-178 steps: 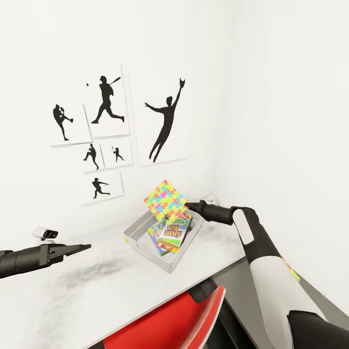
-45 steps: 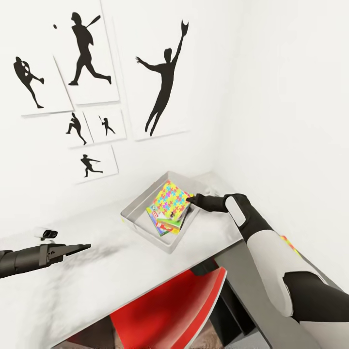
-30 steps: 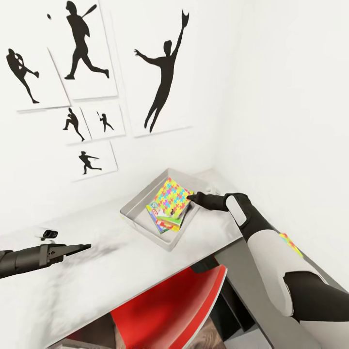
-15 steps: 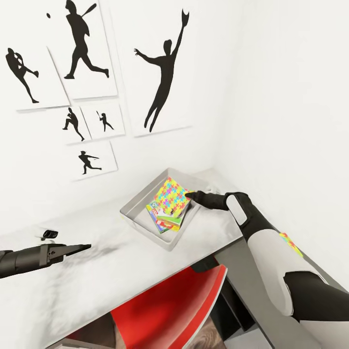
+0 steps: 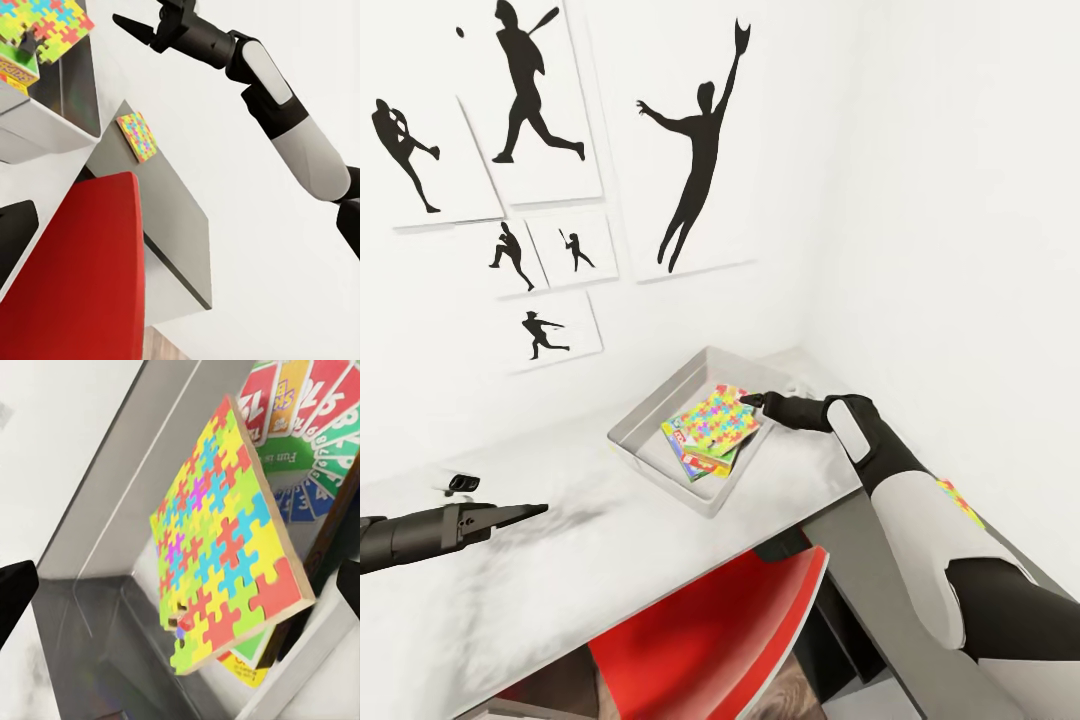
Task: Put all the toys in the child's room - the three board games (two on the bed and one on the table), the two jigsaw puzzles on the table, and the tennis ball on the table - inside the toy box on the table in the child's room.
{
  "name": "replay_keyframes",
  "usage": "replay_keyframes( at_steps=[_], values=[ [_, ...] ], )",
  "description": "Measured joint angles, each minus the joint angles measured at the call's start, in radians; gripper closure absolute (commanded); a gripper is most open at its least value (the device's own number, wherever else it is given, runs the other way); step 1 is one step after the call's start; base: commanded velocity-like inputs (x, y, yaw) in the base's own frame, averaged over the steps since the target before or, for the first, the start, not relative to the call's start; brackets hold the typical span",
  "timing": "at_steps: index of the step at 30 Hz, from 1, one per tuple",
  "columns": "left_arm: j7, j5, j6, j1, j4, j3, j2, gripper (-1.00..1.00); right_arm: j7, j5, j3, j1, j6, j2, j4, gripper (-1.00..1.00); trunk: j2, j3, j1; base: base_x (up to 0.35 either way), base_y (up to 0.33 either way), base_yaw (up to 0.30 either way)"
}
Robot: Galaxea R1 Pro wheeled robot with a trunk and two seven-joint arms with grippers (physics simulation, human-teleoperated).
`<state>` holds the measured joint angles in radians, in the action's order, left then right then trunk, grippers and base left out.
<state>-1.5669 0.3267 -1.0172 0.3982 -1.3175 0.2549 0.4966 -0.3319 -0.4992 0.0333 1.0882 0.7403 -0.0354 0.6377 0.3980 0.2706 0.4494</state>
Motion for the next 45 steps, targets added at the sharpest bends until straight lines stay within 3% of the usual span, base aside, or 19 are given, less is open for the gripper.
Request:
replay_keyframes(
  at_steps=[11, 17, 28, 37, 42, 45],
  values=[
    [0.000, -0.001, 0.000, 0.000, 0.000, 0.000, 0.000, -1.00, 0.003, 0.000, -0.001, 0.000, 0.004, 0.002, 0.026, -1.00, 0.000, 0.000, 0.000, 0.000, 0.000, 0.000],
    [0.000, -0.001, 0.000, 0.000, 0.000, 0.000, 0.000, -1.00, 0.010, 0.000, -0.001, 0.000, 0.013, 0.022, 0.092, -1.00, 0.000, -0.004, 0.000, 0.000, 0.000, 0.000],
    [0.000, -0.001, 0.000, 0.000, 0.000, 0.001, 0.001, -1.00, 0.007, -0.003, -0.004, 0.001, 0.021, 0.037, 0.106, -1.00, 0.000, -0.020, 0.000, 0.000, 0.000, 0.000],
    [0.000, -0.001, 0.000, 0.000, 0.000, 0.000, 0.000, -1.00, 0.001, -0.008, -0.085, -0.023, 0.069, 0.054, 0.197, -1.00, 0.000, -0.035, 0.000, -0.001, 0.000, 0.000],
    [0.000, -0.001, 0.000, 0.000, 0.000, 0.000, 0.000, -1.00, -0.039, -0.008, -0.167, -0.085, 0.141, 0.054, 0.309, -1.00, 0.000, -0.043, 0.000, -0.042, 0.000, 0.000],
    [0.000, -0.001, 0.000, 0.000, 0.000, 0.000, 0.000, -1.00, -0.073, -0.008, -0.193, -0.125, 0.165, 0.055, 0.367, -1.00, 0.000, -0.048, 0.000, -0.058, 0.000, 0.000]
  ],
)
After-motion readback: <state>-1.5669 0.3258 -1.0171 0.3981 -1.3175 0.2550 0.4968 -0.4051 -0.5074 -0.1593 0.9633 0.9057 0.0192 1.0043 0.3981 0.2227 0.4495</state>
